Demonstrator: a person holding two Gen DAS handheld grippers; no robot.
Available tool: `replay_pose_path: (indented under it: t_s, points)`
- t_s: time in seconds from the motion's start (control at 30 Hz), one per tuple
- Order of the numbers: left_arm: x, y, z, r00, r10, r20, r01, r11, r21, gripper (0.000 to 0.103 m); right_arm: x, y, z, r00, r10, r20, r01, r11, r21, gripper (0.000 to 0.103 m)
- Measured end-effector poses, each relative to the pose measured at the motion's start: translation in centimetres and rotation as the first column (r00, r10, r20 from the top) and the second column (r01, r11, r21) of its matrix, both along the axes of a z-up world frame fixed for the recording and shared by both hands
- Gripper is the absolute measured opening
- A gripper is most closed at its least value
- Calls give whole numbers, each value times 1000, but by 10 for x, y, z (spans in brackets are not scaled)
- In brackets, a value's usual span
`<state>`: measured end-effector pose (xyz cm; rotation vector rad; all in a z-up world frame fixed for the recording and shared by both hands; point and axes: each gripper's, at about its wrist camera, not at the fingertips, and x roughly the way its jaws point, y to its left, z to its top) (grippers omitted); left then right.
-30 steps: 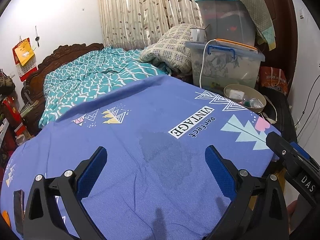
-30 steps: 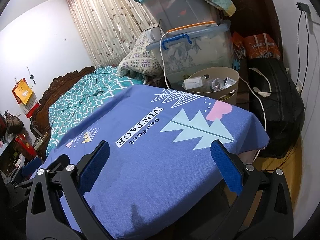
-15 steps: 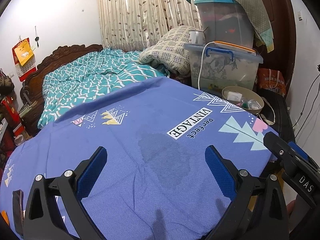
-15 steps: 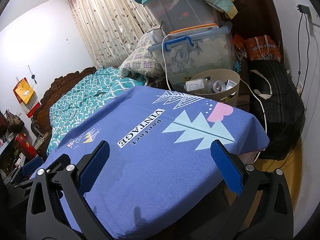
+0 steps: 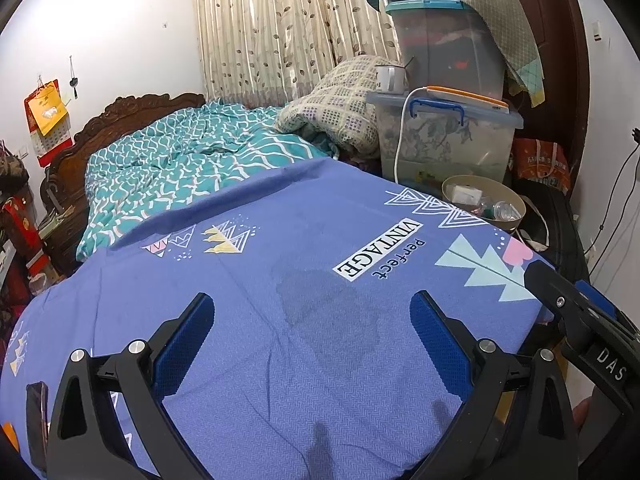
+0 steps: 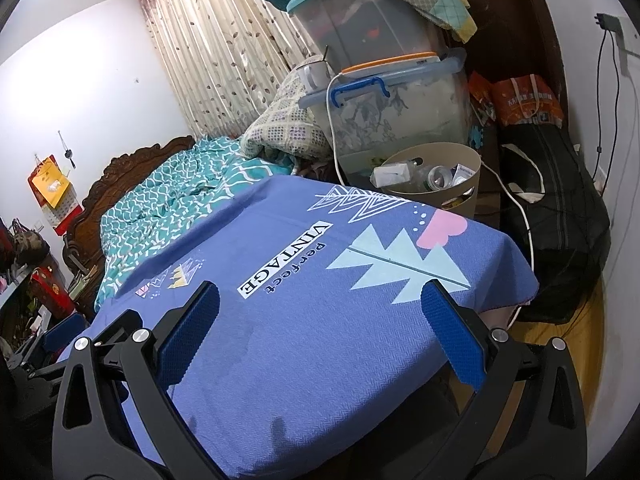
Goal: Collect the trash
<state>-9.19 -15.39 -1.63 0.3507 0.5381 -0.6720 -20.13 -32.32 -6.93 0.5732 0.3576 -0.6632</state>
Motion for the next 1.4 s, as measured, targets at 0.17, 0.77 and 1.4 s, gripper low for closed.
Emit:
replay_pose_path:
  t_s: [0.17, 0.77, 1.4]
  points:
    - [0, 1, 1, 1000, 2, 3, -2, 1000, -6, 94, 0, 3, 4, 1000, -1, 6, 1, 1000, -13, 100]
    - [1, 3, 2, 1000, 28, 7, -28, 1000, -5, 94, 1, 4, 4, 1000, 6, 8, -6, 1000, -22, 100]
    - [-1, 17, 9, 1000, 15, 4, -14, 998, -68, 95, 3, 4, 1, 1000, 10, 4, -10, 1000, -20, 100]
